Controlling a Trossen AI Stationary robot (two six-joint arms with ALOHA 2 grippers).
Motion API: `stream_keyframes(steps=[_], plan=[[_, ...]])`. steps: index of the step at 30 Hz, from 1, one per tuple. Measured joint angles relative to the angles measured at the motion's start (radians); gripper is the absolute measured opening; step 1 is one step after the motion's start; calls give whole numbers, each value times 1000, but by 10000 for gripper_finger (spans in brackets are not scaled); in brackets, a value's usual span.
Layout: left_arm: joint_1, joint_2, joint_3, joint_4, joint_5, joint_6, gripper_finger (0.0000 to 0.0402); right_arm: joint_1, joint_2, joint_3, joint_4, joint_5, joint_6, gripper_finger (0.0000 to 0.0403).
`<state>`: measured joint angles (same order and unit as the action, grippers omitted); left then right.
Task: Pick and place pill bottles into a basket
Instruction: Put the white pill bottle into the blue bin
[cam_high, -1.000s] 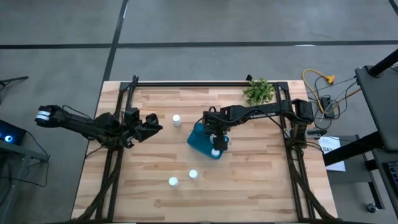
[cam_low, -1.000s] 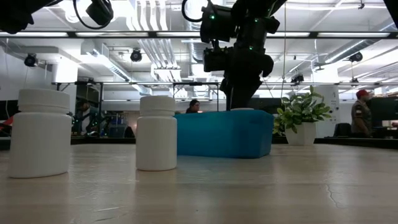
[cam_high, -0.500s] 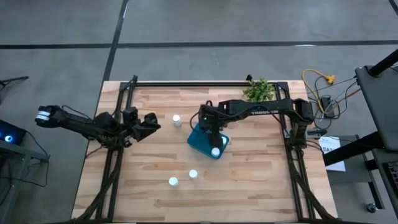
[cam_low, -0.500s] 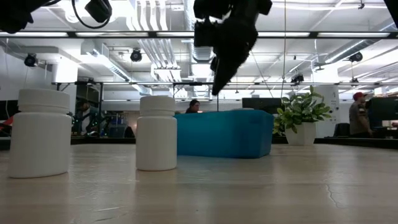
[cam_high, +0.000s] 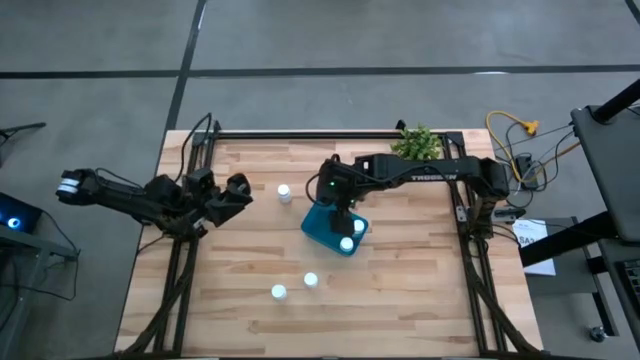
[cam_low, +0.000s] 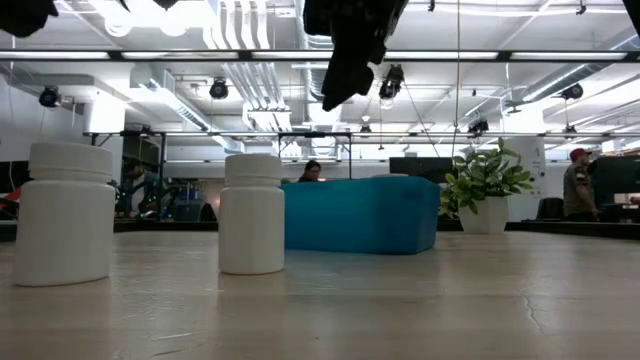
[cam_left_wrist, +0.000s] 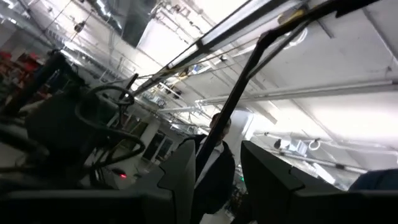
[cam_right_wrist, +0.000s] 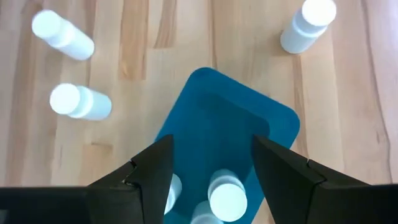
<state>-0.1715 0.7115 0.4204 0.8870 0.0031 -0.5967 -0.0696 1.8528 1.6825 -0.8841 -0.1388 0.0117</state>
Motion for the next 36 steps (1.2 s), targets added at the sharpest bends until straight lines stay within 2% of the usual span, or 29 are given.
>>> stream_keyframes(steps=[7, 15, 18, 21, 27, 31, 36], plan=[[0, 1, 112, -293, 24, 57, 112, 11, -32, 0, 32, 1, 54, 205], [0, 0, 191, -414, 58, 60, 112, 60, -34, -1, 44, -4, 57, 205], [-2, 3, 242, -561, 67, 68, 112, 66, -34, -1, 41, -3, 61, 205], [-10, 16, 321, -780, 68, 83, 112, 66, -34, -2, 13, 3, 67, 205], [-41, 80, 482, -1077, 72, 127, 112, 57, -34, -2, -31, 10, 59, 206], [-78, 149, 566, -1193, 72, 134, 112, 56, -34, -2, -29, 10, 45, 206], [-159, 264, 623, -1263, 74, 135, 112, 54, -35, -2, -24, 11, 64, 206]])
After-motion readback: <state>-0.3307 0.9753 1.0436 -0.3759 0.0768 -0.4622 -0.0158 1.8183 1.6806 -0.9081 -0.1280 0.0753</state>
